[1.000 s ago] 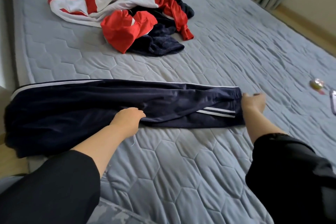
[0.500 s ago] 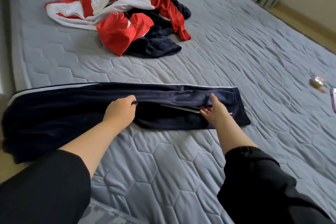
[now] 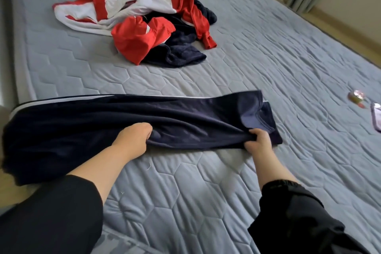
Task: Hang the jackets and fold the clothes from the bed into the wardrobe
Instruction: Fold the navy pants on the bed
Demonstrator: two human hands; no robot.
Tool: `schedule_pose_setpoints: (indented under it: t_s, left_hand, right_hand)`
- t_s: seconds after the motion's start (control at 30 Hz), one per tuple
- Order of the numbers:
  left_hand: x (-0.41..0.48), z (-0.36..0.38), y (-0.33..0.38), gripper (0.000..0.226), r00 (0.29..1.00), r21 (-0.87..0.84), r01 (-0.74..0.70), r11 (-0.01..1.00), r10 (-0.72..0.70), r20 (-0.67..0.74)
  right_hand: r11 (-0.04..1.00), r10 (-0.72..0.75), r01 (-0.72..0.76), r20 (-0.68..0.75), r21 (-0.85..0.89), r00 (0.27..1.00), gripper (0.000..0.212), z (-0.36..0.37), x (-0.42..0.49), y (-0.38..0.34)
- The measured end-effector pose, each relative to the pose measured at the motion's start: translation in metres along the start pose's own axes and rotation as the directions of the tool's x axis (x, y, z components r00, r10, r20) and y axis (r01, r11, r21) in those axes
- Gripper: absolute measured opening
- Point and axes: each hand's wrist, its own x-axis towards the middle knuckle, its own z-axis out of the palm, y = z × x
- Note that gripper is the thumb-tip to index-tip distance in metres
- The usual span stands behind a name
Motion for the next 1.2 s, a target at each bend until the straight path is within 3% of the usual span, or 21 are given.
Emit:
schedule_pose_setpoints:
  t_s: [0.07,0.17,0.2,0.23,0.27,0.33,0.37,0.4,0.43,0.47,0.53,0.6,0.63,0.67,0.73,0.8,0.83,0.93,1.07,1.2]
  left_hand:
    - [-0.001,0.007,-0.002,0.024,0.999,0.001,-0.009,1.0,0.009,0.036]
    - [0.002,0.007,-0.003,0.023,0.999,0.034,-0.016,0.999,0.014,0.049]
    - [0.003,0.006,-0.003,0.023,0.999,0.038,-0.019,0.999,0.017,0.05]
    - [0.004,0.006,-0.004,0.024,0.999,0.04,-0.023,0.999,0.021,0.05]
    - [0.004,0.006,-0.005,0.025,0.998,0.039,-0.027,0.999,0.025,0.049]
    - [0.004,0.007,-0.005,0.025,0.998,0.034,-0.032,0.999,0.03,0.054]
    - [0.004,0.008,-0.006,0.023,0.998,0.032,-0.034,0.999,0.032,0.06]
    - [0.003,0.008,-0.006,0.022,0.997,0.031,-0.039,0.999,0.037,0.069]
    - [0.003,0.008,-0.006,0.02,0.996,0.029,-0.047,0.998,0.044,0.078]
    - [0.003,0.009,-0.006,0.02,0.995,0.029,-0.055,0.998,0.052,0.084]
    - [0.002,0.009,-0.007,0.018,0.994,0.034,-0.069,0.997,0.066,0.087]
    - [0.002,0.009,-0.009,0.015,0.994,0.036,-0.073,0.997,0.07,0.08]
    - [0.002,0.009,-0.01,0.014,0.994,0.038,-0.077,0.996,0.074,0.077]
    - [0.002,0.009,-0.011,0.013,0.994,0.039,-0.084,0.996,0.081,0.078]
    - [0.0,0.008,-0.011,0.013,0.992,0.037,-0.089,0.995,0.085,0.091]
    - [-0.001,0.005,-0.01,0.015,0.992,0.045,-0.083,0.996,0.078,0.098]
    - [0.001,0.003,-0.009,0.019,0.992,0.055,-0.085,0.995,0.08,0.093]
    - [0.01,0.001,0.003,0.04,0.996,0.027,-0.073,0.997,0.072,0.048]
    - [0.024,0.005,0.023,0.053,1.0,0.01,0.013,1.0,-0.013,0.028]
    - [0.029,0.009,0.025,0.055,0.998,0.055,0.022,0.998,-0.026,0.063]
  right_hand:
    - [0.997,0.072,-0.072,-0.02,0.007,0.997,0.017,-0.006,-0.003,0.0]
    - [0.994,0.066,-0.059,-0.08,0.091,0.995,0.016,-0.004,-0.001,-0.009]
    - [0.993,0.076,-0.059,-0.167,0.106,0.983,0.016,-0.005,0.004,-0.01]
    - [0.999,-0.016,0.007,-0.239,-0.041,0.971,0.012,-0.005,0.002,-0.013]
    - [0.996,-0.08,0.063,-0.265,-0.069,0.961,0.012,-0.004,0.002,-0.016]
    - [0.988,-0.112,0.142,-0.342,0.063,0.933,0.01,-0.005,0.007,-0.013]
    - [0.979,-0.195,0.201,-0.393,-0.026,0.899,0.005,-0.004,0.006,-0.011]
    - [0.982,-0.182,0.184,-0.47,-0.042,0.863,0.017,-0.003,0.01,-0.008]
    - [0.97,-0.231,0.163,-0.487,-0.179,0.842,0.035,0.002,0.016,-0.006]
    - [0.886,-0.366,0.153,-0.456,-0.439,0.811,0.056,0.005,0.019,-0.005]
    - [0.494,-0.579,0.089,-0.25,-0.865,0.776,0.086,0.012,0.019,0.002]
    - [0.228,-0.628,0.096,-0.071,-0.969,0.775,0.091,0.018,0.02,0.008]
    - [0.178,-0.629,0.134,-0.008,-0.975,0.778,0.089,0.022,0.021,0.009]
    - [0.173,-0.624,0.191,0.042,-0.966,0.78,0.083,0.025,0.024,0.008]
    - [0.259,-0.617,0.284,0.068,-0.923,0.784,0.069,0.031,0.027,0.002]
    - [0.376,-0.596,0.28,0.001,-0.883,0.803,0.063,0.033,0.032,-0.01]
    - [0.385,-0.578,0.254,-0.017,-0.887,0.816,0.063,0.032,0.035,-0.016]
    - [0.3,-0.539,0.146,-0.041,-0.943,0.841,0.062,0.029,0.046,-0.031]
    - [0.331,-0.482,0.064,-0.11,-0.942,0.869,0.046,0.023,0.063,-0.048]
    - [0.258,-0.567,0.033,-0.124,-0.966,0.814,0.044,0.011,0.076,-0.062]
